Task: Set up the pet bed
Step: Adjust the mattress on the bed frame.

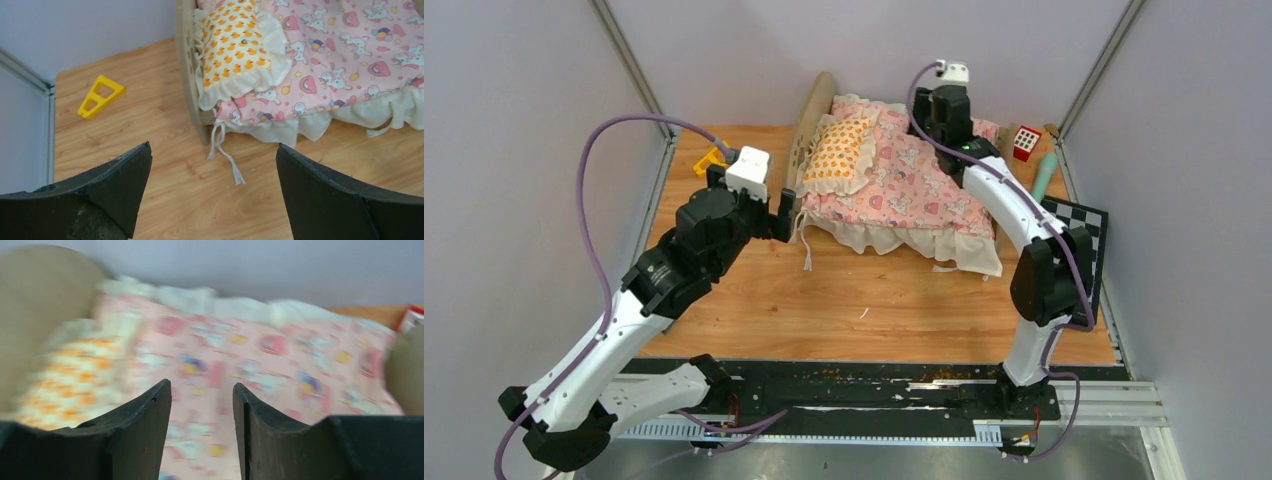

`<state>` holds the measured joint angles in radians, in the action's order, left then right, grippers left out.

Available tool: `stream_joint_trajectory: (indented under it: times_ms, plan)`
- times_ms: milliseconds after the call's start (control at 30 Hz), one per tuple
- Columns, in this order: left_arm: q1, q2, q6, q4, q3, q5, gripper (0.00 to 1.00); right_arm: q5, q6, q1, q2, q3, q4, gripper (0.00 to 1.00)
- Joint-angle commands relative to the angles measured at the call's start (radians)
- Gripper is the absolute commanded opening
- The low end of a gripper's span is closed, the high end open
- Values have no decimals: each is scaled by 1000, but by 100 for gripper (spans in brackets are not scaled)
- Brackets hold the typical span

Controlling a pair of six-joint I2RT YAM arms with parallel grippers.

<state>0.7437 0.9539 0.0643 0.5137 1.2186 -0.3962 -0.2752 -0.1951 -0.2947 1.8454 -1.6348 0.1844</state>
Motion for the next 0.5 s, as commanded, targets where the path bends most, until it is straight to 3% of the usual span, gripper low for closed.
stream_joint_trajectory:
  times_ms: [0, 233, 467]
  plan:
    - [-6, -99, -9, 92, 24, -116, 100, 32, -55, -144, -12, -163, 24, 50]
    - [-6, -237, 17, 188, 0, -146, 100, -4, -169, -280, 196, -437, 177, 61]
    - [-6, -298, 25, 223, -30, -129, 100, -42, -247, -305, 288, -485, 242, 71]
